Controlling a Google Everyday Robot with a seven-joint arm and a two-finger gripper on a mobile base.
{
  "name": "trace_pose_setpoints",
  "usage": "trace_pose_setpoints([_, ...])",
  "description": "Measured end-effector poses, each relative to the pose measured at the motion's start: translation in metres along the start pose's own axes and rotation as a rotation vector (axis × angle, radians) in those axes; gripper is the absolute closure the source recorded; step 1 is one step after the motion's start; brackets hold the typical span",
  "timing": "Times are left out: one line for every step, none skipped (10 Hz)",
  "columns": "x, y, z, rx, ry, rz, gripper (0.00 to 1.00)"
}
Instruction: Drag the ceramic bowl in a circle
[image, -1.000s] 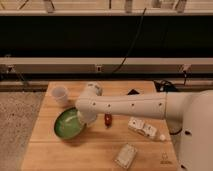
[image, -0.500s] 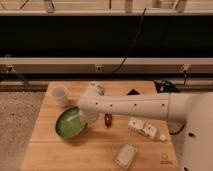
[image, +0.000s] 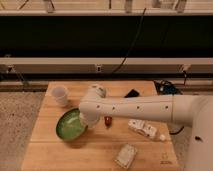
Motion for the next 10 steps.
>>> trace_pose_setpoints([-0.001, -0.001, 0.0, 0.001, 0.0, 0.002, 0.97])
trace_pose_setpoints([-0.001, -0.002, -0.001, 0.002, 0.0, 0.004, 0.97])
trace_pose_setpoints([-0.003, -0.002, -0.001, 0.0, -0.001, 0.005, 0.97])
trace_pose_setpoints([-0.007, -0.002, 0.0, -0.002, -0.002, 0.002, 0.97])
trace_pose_setpoints([-0.011, -0.003, 0.0, -0.002, -0.004, 0.0, 0.97])
trace_pose_setpoints([-0.013, -0.003, 0.0, -0.003, -0.004, -0.001, 0.97])
trace_pose_setpoints([-0.015, -0.004, 0.0, -0.003, -0.003, 0.001, 0.97])
trace_pose_setpoints([-0.017, -0.005, 0.001, -0.003, -0.003, 0.005, 0.97])
trace_pose_setpoints([-0.021, -0.007, 0.001, -0.004, -0.004, 0.004, 0.97])
trace_pose_setpoints([-0.022, -0.01, 0.001, -0.002, -0.005, 0.003, 0.97])
